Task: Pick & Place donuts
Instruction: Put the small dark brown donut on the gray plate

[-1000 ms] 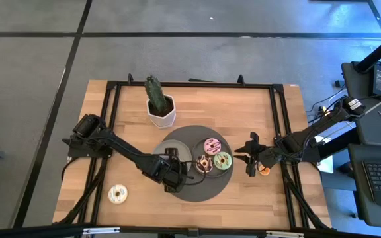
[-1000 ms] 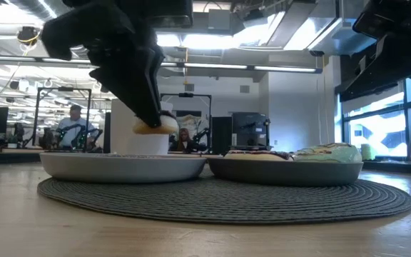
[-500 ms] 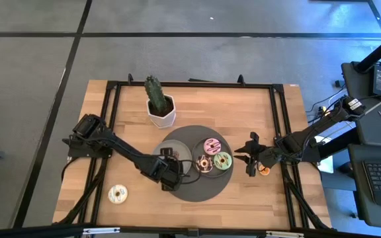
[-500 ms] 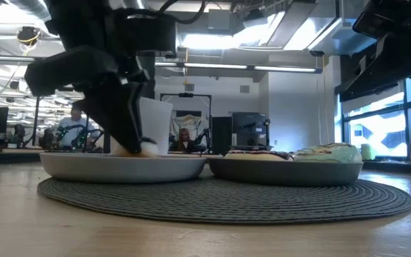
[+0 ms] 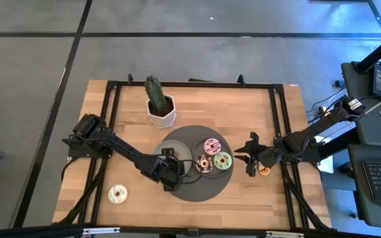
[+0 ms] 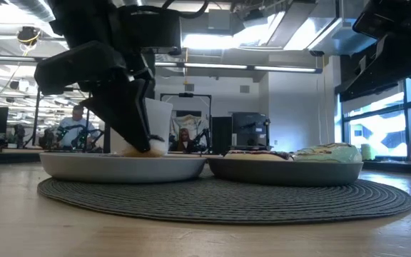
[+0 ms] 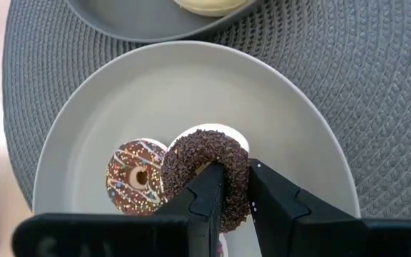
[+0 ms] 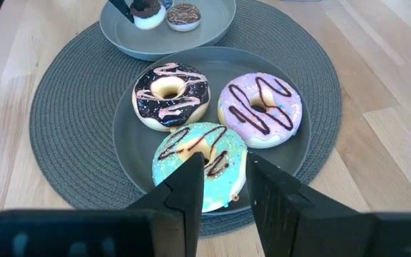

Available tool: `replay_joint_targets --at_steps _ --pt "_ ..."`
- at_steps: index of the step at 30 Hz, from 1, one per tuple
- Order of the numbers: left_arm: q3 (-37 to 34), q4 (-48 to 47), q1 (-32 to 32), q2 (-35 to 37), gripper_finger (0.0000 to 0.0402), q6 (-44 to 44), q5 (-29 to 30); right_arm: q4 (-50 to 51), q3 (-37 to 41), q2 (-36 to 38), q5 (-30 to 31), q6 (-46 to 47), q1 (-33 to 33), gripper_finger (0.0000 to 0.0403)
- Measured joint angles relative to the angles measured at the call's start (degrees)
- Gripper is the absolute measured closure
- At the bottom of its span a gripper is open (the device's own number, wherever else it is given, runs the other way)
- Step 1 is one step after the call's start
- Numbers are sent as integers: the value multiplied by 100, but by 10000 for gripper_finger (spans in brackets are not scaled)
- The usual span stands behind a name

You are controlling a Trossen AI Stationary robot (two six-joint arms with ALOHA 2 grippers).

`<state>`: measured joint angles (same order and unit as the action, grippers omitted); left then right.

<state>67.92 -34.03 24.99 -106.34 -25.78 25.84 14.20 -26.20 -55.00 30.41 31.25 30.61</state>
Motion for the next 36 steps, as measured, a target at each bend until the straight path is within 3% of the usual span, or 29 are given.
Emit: replay_joint_targets --at_steps 26,36 --pt "-4 178 -7 -1 343 7 17 0 0 0 2 -3 0 295" --pt "-393 597 -55 -11 343 -64 126 0 0 0 4 0 0 295"
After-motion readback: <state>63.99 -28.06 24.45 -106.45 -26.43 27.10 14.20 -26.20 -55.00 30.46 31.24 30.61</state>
